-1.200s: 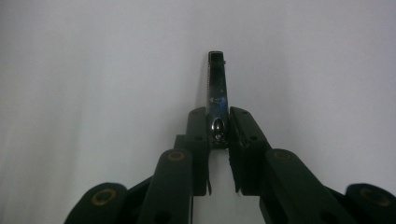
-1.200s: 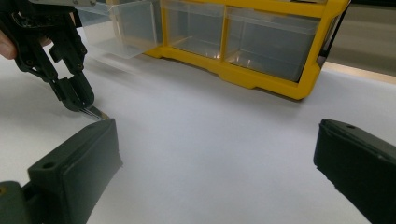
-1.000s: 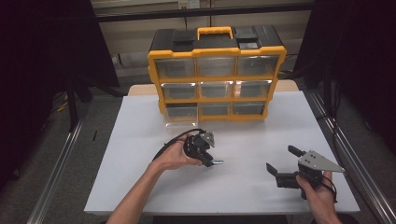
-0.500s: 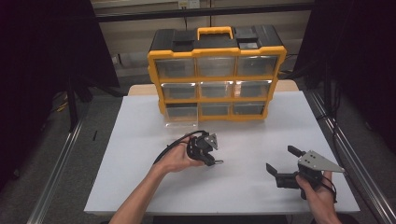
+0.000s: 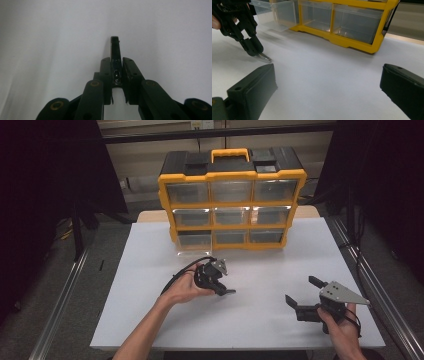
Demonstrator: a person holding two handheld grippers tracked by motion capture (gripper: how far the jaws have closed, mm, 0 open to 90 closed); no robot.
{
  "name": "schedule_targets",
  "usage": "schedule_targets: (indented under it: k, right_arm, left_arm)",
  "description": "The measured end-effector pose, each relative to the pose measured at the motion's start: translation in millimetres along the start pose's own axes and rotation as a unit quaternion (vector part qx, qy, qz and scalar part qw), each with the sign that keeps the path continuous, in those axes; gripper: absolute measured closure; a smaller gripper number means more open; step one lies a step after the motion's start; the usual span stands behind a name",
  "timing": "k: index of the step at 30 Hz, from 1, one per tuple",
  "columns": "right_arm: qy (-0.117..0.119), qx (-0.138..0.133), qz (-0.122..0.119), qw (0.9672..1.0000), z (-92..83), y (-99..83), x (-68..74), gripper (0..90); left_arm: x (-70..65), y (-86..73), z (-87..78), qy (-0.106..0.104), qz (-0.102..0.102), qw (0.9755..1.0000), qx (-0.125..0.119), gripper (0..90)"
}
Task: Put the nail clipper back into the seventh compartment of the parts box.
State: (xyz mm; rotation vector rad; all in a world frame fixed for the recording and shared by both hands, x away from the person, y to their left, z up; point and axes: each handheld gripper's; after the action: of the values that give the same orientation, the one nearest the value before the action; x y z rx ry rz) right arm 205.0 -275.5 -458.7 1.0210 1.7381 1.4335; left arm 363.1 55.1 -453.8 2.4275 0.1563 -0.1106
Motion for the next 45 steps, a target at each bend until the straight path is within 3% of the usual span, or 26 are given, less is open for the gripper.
schedule_targets:
  k: [1,2,3,4,5,6,8,9,11,12,13,15,20,21,22,31,35,36,40,41,42,43,45]
  right_arm:
    - [0.0,0.002,0.001,1.0,0.0,0.0,0.2,0.3]
    - [0.0,0.001,0.0,1.0,0.3,0.0,0.1,0.2]
    - [0.0,0.001,0.0,1.0,0.5,0.0,0.2,0.3]
    - [0.0,0.001,0.0,1.0,0.5,0.0,0.1,0.3]
    - [0.0,0.001,0.0,1.0,0.5,0.0,0.2,0.3]
    - [0.0,0.001,0.0,1.0,0.4,0.0,0.1,0.3]
    - [0.001,0.001,0.0,1.0,0.2,0.0,0.0,0.3]
    - [0.0,0.001,0.001,1.0,0.0,0.0,0.1,0.3]
    - [-0.001,0.0,0.0,1.0,-0.2,0.0,-0.2,0.3]
    - [-0.001,0.0,0.0,1.0,-0.2,0.0,-0.2,0.3]
    - [-0.001,0.0,0.0,1.0,-0.2,0.0,-0.1,0.3]
    - [0.0,0.0,0.0,1.0,-0.3,0.1,0.0,0.3]
    - [-0.001,-0.001,0.0,1.0,-0.3,0.1,-0.1,0.3]
    - [0.0,-0.001,0.0,1.0,-0.3,0.1,-0.1,0.3]
    - [0.0,-0.001,0.0,1.0,-0.2,0.1,-0.1,0.3]
    - [0.001,-0.001,-0.001,1.0,0.1,0.3,0.4,0.3]
    - [0.0,-0.002,0.0,1.0,-0.2,0.2,0.0,0.2]
    - [0.0,-0.002,0.0,1.0,-0.1,0.2,0.0,0.3]
    - [0.0,-0.002,0.0,1.0,0.1,0.2,0.4,0.3]
    - [0.0,-0.002,0.0,1.0,0.1,0.2,0.5,0.3]
    - [-0.001,-0.001,0.001,1.0,0.1,0.2,0.6,0.3]
    - [-0.001,-0.001,0.0,1.0,0.1,0.2,0.6,0.3]
    - [0.001,-0.001,0.001,1.0,0.1,0.2,0.4,0.3]
  left_arm:
    - [0.0,0.4,-1.1,-0.002,0.002,1.0,-0.002,79.4]
    - [-0.6,1.2,-2.6,0.009,0.011,0.9999,-0.002,79.4]
    - [-0.8,1.4,-3.1,-0.001,0.003,1.0,-0.007,79.3]
    - [-0.9,1.8,-3.4,-0.001,0.01,0.9999,-0.005,79.3]
    - [-2.0,2.5,-4.2,0.007,0.013,0.9999,-0.002,79.4]
    - [-1.8,2.6,-4.7,-0.005,0.007,0.9999,-0.005,79.3]
    - [-2.6,2.6,-5.2,0.002,0.008,0.9999,-0.01,79.3]
    - [-1.2,3.6,-7.8,-0.015,0.005,0.9999,-0.002,79.4]
    - [-3.1,2.3,-8.5,0.005,0.005,0.9998,-0.017,79.3]
    - [-1.5,2.8,-10.3,-0.004,0.009,0.9999,-0.013,79.3]
    - [-2.9,2.2,-10.6,0.006,0.007,0.9997,-0.021,79.3]
    - [-2.1,2.6,-14.1,0.002,0.005,0.9997,-0.026,79.3]
    - [-2.2,3.0,-22.7,0.013,0.003,0.9989,-0.045,79.3]
    - [-1.8,3.4,-24.6,0.014,0.005,0.9989,-0.044,79.3]
    - [0.0,4.2,-28.3,-0.001,0.003,0.9993,-0.038,79.3]
    - [1.0,5.1,-42.0,0.007,0.008,0.9984,-0.056,79.4]
    - [0.6,6.3,-51.2,0.017,0.006,0.9971,-0.074,79.3]
    - [-0.1,5.8,-51.9,0.028,0.007,0.9959,-0.086,79.3]
    - [0.5,5.8,-59.4,0.034,0.008,0.9945,-0.099,79.3]
    - [1.8,6.7,-62.6,0.023,0.009,0.9957,-0.089,79.3]
    - [1.2,6.7,-64.1,0.026,0.006,0.9953,-0.093,79.3]
    - [0.6,6.2,-64.5,0.042,0.008,0.9932,-0.108,79.3]
    - [1.1,6.6,-69.2,0.039,0.005,0.9933,-0.108,79.4]
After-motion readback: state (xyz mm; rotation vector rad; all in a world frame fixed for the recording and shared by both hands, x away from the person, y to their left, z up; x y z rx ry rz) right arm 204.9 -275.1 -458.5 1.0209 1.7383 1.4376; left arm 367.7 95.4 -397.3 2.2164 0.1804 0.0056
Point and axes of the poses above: each handheld gripper's, and its own axes: z roughly forward along the jaws, y roughly out of its top, x roughly to its left, and after that the axes turned 8 degrees about -x, right-handed
